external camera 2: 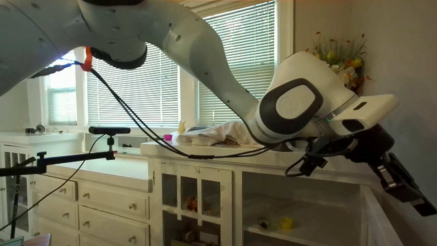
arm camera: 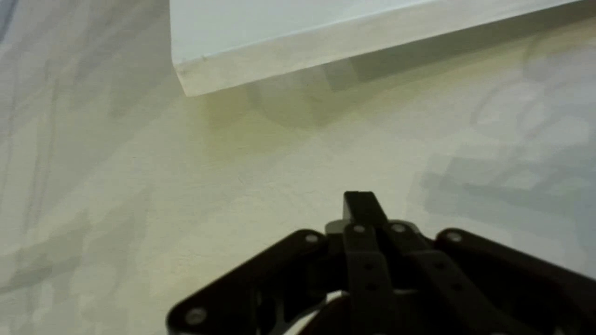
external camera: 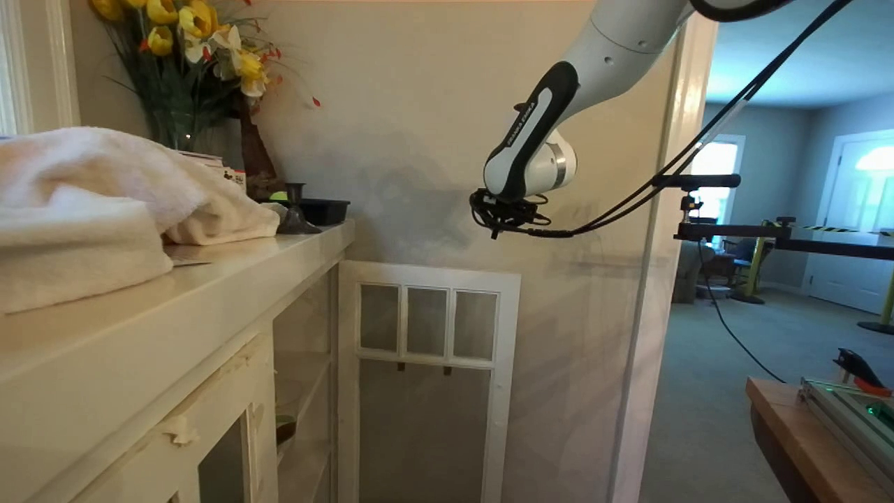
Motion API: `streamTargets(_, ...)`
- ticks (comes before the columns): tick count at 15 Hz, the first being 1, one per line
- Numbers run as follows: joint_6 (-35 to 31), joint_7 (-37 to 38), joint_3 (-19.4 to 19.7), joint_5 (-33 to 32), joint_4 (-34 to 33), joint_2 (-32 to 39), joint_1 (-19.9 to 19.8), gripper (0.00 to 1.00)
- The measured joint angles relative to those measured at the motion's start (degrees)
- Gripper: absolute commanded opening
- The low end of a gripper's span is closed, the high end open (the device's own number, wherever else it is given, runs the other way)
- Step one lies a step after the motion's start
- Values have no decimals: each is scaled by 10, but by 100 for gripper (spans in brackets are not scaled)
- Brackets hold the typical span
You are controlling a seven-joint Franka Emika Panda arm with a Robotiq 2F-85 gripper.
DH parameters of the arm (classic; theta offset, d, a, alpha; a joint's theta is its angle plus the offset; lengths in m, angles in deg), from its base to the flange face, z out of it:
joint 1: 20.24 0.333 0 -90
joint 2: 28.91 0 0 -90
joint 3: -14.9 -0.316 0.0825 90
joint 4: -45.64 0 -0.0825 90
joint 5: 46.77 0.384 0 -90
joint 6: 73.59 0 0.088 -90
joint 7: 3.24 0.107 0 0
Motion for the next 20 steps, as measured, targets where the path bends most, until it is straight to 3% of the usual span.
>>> streamTargets(10, 99, -9, -184, -23, -187, 71, -191, 0)
streamTargets(14, 143, -9, -211, -23, -228, 88, -222, 0)
streamTargets(20, 209, -3, -220, -23, -253, 89, -233, 0)
